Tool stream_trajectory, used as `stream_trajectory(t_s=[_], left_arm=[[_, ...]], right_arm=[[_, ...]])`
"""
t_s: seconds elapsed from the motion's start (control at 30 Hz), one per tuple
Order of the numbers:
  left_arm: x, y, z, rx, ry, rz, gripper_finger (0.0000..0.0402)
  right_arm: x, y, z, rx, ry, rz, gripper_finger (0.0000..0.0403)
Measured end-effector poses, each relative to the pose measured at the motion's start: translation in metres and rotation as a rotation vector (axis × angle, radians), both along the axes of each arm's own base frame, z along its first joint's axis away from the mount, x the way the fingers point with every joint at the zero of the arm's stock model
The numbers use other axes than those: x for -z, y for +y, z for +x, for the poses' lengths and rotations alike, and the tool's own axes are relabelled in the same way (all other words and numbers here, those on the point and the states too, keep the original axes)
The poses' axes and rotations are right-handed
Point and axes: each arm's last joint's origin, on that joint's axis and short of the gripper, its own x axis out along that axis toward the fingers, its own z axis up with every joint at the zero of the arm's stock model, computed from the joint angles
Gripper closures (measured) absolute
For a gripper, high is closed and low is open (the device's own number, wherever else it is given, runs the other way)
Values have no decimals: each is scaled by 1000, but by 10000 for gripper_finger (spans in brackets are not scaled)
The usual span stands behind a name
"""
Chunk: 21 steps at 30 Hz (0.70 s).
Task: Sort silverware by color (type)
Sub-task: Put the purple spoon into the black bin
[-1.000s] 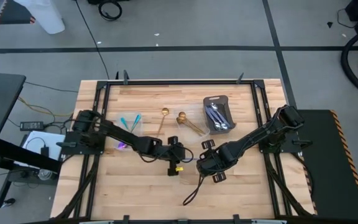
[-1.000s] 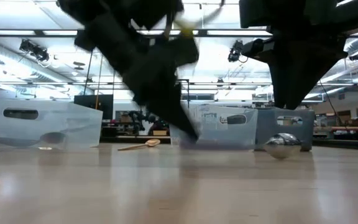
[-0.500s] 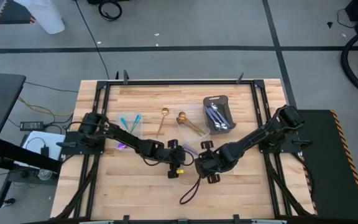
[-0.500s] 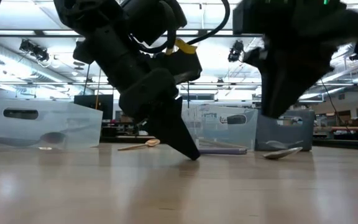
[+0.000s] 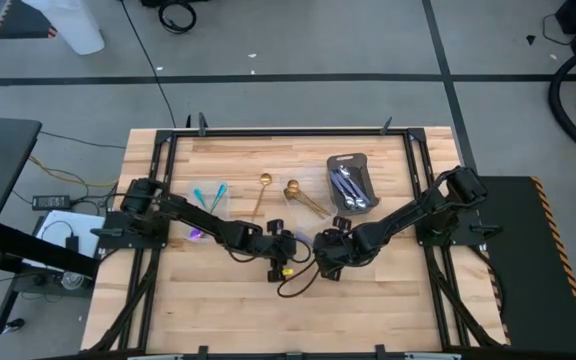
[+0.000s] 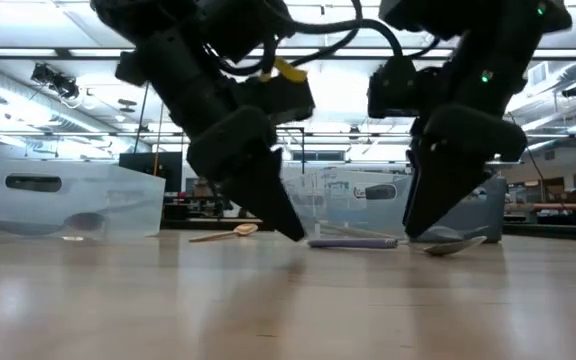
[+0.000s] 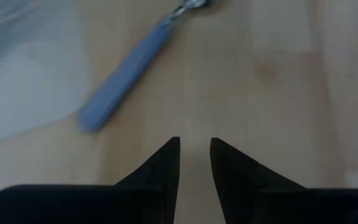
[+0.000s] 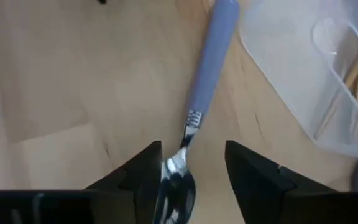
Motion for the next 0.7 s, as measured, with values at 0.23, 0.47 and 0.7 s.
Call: stream_trajectory(t_s=[0.23, 0.47, 0.7], left_arm=[[-7, 3, -7, -25, 37, 65, 303], [-7, 2, -7, -8, 36, 76, 303], [-11, -8, -4, 80, -21, 138, 303]], right_arm=[[17, -4, -7, 1, -63, -15, 221], [26, -4, -12, 8, -87, 44, 296], [23, -2, -8, -14, -92, 83, 390]])
